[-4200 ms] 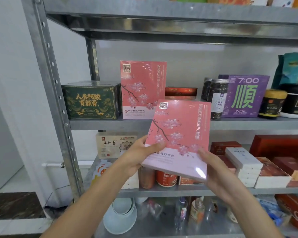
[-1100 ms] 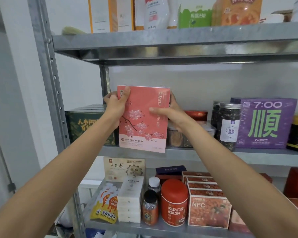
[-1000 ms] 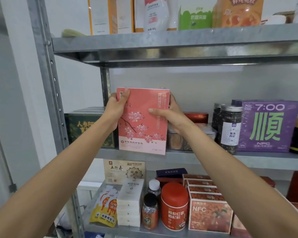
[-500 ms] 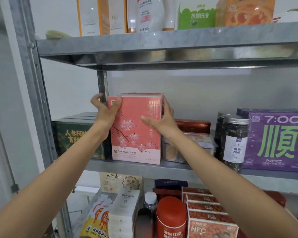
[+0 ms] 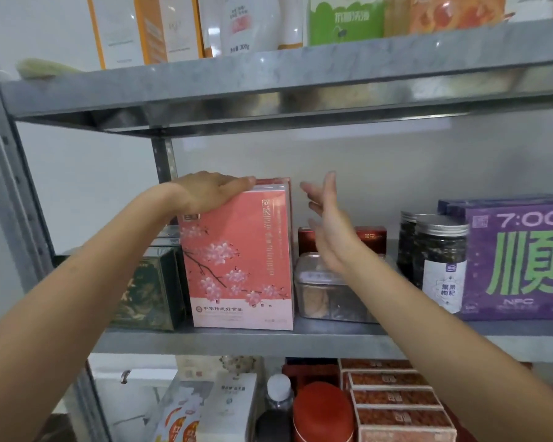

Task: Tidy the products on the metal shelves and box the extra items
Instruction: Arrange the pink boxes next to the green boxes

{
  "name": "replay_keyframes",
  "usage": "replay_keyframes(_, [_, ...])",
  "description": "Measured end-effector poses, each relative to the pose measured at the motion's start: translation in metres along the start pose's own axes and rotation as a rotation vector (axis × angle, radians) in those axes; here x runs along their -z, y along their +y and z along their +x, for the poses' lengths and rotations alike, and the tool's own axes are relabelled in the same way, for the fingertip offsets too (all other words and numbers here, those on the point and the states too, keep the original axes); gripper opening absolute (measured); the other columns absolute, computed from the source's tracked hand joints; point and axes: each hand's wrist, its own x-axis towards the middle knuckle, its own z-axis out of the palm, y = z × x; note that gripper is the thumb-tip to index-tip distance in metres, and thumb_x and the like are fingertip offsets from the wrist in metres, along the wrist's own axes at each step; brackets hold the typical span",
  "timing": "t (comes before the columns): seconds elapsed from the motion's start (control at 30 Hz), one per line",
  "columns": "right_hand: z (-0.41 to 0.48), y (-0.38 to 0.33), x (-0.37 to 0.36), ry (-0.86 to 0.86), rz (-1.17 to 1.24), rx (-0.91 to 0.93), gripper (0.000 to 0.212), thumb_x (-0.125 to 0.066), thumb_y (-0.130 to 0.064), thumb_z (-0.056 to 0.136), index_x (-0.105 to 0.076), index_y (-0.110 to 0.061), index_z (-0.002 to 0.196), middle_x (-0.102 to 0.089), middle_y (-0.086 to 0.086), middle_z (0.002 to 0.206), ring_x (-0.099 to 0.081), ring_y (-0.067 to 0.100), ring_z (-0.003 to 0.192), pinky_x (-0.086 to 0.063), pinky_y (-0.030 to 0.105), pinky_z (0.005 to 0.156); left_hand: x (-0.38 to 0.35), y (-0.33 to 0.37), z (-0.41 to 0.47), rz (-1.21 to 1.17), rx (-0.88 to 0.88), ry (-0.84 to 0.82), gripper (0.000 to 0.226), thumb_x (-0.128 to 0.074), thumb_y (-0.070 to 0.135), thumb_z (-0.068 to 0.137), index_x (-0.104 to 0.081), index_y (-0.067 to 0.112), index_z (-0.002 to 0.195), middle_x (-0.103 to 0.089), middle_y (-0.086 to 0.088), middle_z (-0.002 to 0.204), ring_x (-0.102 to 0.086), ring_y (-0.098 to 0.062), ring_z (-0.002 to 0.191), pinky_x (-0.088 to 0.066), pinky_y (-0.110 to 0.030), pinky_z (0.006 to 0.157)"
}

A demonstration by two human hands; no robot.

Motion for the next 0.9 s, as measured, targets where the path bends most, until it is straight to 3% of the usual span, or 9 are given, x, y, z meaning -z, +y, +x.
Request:
replay_keyframes(0.1, [0.037,-0.007,0.015,0.217,0.102,-0.05,0.055,-0.024,-0.055,0.102,-0.053,-0.024,0.136,-0.04,0.003,0.15,-0.036,0.019,0.137,-0.022,0.042,0.116,-0.001,-0.003,0.006,0.013,-0.008,-0.038,0.086,-0.014,0.084,0.075,-0.043,0.04,0.143,-0.057,0.001,0.137,-0.052,-0.02,0.107,-0.036,-0.036,0.094])
replay_keyframes(0.2, [0.071,-0.002,0.017,0.261,-0.025,-0.114,0.047,-0.03,-0.043,0.104,-0.047,-0.022,0.142,-0.037,0.003,0.153,-0.036,0.023,0.137,-0.026,0.039,0.112,-0.002,-0.009,0.012,0.047,-0.073,-0.091,0.068,-0.015,0.076,0.087,-0.034,0.046,0.146,-0.043,0.002,0.149,-0.043,-0.024,0.133,-0.031,-0.041,0.112])
replay_keyframes(0.3, [0.097,0.007,0.013,0.203,-0.269,-0.036,0.041,-0.029,-0.033,0.106,-0.046,-0.023,0.141,-0.037,0.003,0.153,-0.037,0.023,0.138,-0.029,0.032,0.108,0.003,-0.009,0.021,0.055,-0.102,-0.137,0.055,-0.023,0.069,0.094,-0.03,0.048,0.145,-0.017,0.006,0.157,-0.02,-0.025,0.146,-0.018,-0.047,0.119])
replay_keyframes(0.4, [0.119,0.008,0.0,0.056,-0.436,-0.016,0.045,-0.021,-0.037,0.107,-0.049,-0.028,0.141,-0.03,0.001,0.158,-0.028,0.022,0.143,-0.021,0.033,0.114,0.006,-0.011,0.029,0.13,-0.098,-0.18,0.069,-0.026,0.079,0.087,-0.016,0.052,0.149,0.003,0.011,0.163,0.006,-0.026,0.15,0.001,-0.053,0.119])
replay_keyframes(0.5, [0.132,0.008,-0.006,-0.044,-0.479,-0.053,0.058,-0.007,-0.049,0.104,-0.051,-0.031,0.139,-0.03,0.002,0.157,-0.027,0.024,0.144,-0.017,0.034,0.115,0.004,-0.017,0.034,0.077,-0.043,-0.23,0.077,-0.016,0.091,0.066,-0.011,0.069,0.14,-0.012,0.006,0.163,0.006,-0.027,0.15,0.006,-0.057,0.119])
replay_keyframes(0.57, [0.136,0.009,-0.006,-0.093,-0.453,-0.071,0.064,-0.006,-0.052,0.103,-0.056,-0.028,0.134,-0.043,0.004,0.149,-0.039,0.022,0.136,-0.023,0.028,0.104,0.003,-0.019,0.037,0.092,-0.023,-0.214,0.08,-0.012,0.094,0.06,-0.015,0.071,0.137,-0.02,0.001,0.161,0.0,-0.029,0.15,0.0,-0.059,0.118])
replay_keyframes(0.63, [0.14,0.01,-0.004,-0.103,-0.447,-0.063,0.065,-0.008,-0.052,0.103,-0.062,-0.023,0.127,-0.057,0.004,0.135,-0.055,0.012,0.109,-0.028,0.025,0.093,0.003,-0.019,0.038,0.116,-0.031,-0.204,0.082,-0.01,0.093,0.059,-0.018,0.07,0.138,-0.024,0.0,0.159,-0.003,-0.028,0.149,-0.002,-0.057,0.118])
replay_keyframes(0.7, [0.143,0.009,-0.003,-0.109,-0.471,-0.057,0.062,-0.012,-0.052,0.103,-0.063,-0.023,0.125,-0.06,0.0,0.118,-0.054,0.002,0.085,-0.036,0.025,0.078,0.002,-0.018,0.037,0.123,-0.045,-0.197,0.079,-0.01,0.09,0.063,-0.021,0.067,0.139,-0.027,0.001,0.158,-0.005,-0.025,0.149,-0.001,-0.052,0.119])
replay_keyframes(0.9, [0.143,0.011,0.007,-0.122,-0.516,-0.042,0.044,-0.037,-0.059,0.097,-0.059,-0.029,0.123,-0.06,-0.008,0.111,-0.055,0.017,0.103,-0.049,0.043,0.09,0.004,-0.014,0.031,0.08,-0.026,-0.187,0.069,-0.013,0.086,0.067,-0.024,0.072,0.133,-0.026,-0.003,0.156,-0.002,-0.027,0.149,0.0,-0.05,0.118])
